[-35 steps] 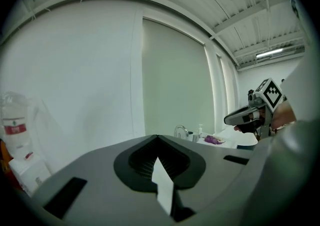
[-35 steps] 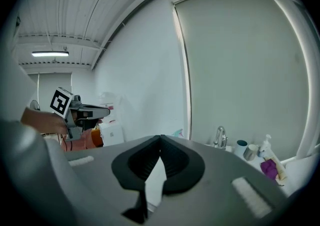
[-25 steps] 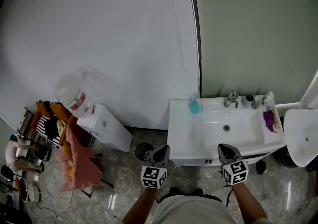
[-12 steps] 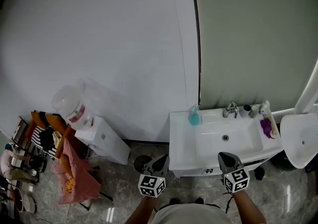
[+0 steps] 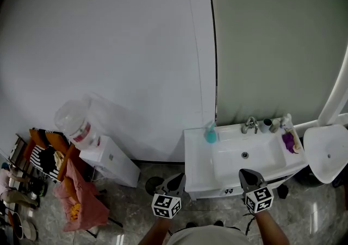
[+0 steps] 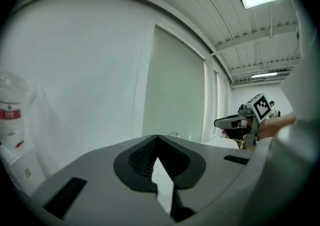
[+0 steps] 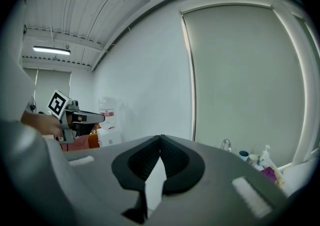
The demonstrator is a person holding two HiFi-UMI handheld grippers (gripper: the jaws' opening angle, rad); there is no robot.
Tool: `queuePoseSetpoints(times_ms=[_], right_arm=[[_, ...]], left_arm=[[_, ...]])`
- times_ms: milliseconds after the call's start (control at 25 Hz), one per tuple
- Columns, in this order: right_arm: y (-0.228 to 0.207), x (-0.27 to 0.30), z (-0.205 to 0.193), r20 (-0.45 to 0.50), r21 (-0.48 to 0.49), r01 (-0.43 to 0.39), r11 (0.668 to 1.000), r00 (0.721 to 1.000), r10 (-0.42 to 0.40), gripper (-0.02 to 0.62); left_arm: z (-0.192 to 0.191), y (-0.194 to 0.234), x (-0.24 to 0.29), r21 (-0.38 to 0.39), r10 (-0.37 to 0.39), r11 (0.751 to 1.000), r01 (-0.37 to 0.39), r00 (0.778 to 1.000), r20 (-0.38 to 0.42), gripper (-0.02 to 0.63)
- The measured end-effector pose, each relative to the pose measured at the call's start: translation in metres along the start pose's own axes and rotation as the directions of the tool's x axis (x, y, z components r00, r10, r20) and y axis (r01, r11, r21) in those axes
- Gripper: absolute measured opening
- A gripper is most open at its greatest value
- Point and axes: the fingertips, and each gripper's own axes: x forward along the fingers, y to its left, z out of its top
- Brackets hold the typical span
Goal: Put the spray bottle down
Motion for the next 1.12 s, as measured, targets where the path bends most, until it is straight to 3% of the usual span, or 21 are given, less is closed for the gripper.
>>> queuePoseSetpoints(times_ms=[1120], right_arm=[[-0.0009, 0.0051, 0.0009, 0.000, -0.002, -0.009, 1.000, 1.000, 0.009, 0.011]], left_arm=[[-0.0031, 0.0063, -0.0002, -0.018, 0.022, 1.000, -0.022, 1.000, -0.002, 0.006]])
